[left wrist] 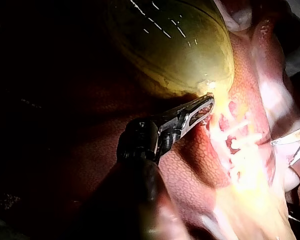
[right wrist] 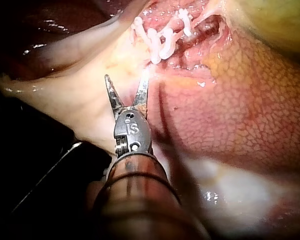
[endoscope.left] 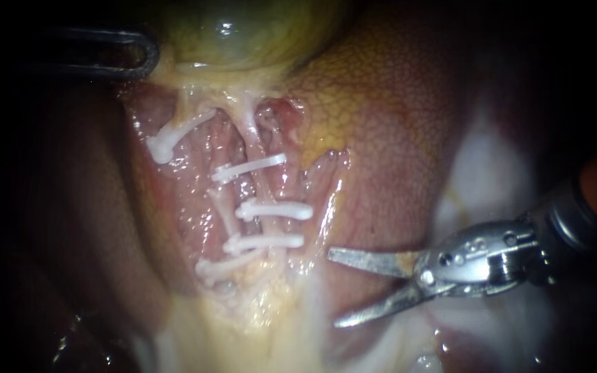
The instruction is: Go to the cutting position right tube
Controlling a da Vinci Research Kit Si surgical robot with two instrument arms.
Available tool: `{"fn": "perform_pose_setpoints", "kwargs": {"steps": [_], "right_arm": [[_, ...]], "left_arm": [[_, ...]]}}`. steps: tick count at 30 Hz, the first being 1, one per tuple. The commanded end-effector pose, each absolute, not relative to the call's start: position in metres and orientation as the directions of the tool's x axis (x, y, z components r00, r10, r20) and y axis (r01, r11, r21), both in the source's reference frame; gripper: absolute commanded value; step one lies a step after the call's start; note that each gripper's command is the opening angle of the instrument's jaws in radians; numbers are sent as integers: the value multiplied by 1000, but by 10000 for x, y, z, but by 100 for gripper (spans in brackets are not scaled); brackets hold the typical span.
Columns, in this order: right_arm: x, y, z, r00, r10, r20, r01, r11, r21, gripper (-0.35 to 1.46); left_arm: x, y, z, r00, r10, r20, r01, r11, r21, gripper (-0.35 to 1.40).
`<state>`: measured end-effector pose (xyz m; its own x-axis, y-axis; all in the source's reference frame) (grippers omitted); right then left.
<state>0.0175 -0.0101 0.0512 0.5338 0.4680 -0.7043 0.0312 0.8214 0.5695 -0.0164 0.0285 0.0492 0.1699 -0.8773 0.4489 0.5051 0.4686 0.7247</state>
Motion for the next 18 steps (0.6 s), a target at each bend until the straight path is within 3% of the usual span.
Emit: {"fn": "perform_pose_setpoints", "kwargs": {"steps": [1,18], "right_arm": [[176,-97,511,535,476,-698,27,816,577,142],[195,-59,538,530,598,-601,-39,726,687,135]], "left_arm": [[-164,285,492,170,-877,449,506,469,724,-35],[-168,283,491,168,-877,449,509,468,723,-35]]}}
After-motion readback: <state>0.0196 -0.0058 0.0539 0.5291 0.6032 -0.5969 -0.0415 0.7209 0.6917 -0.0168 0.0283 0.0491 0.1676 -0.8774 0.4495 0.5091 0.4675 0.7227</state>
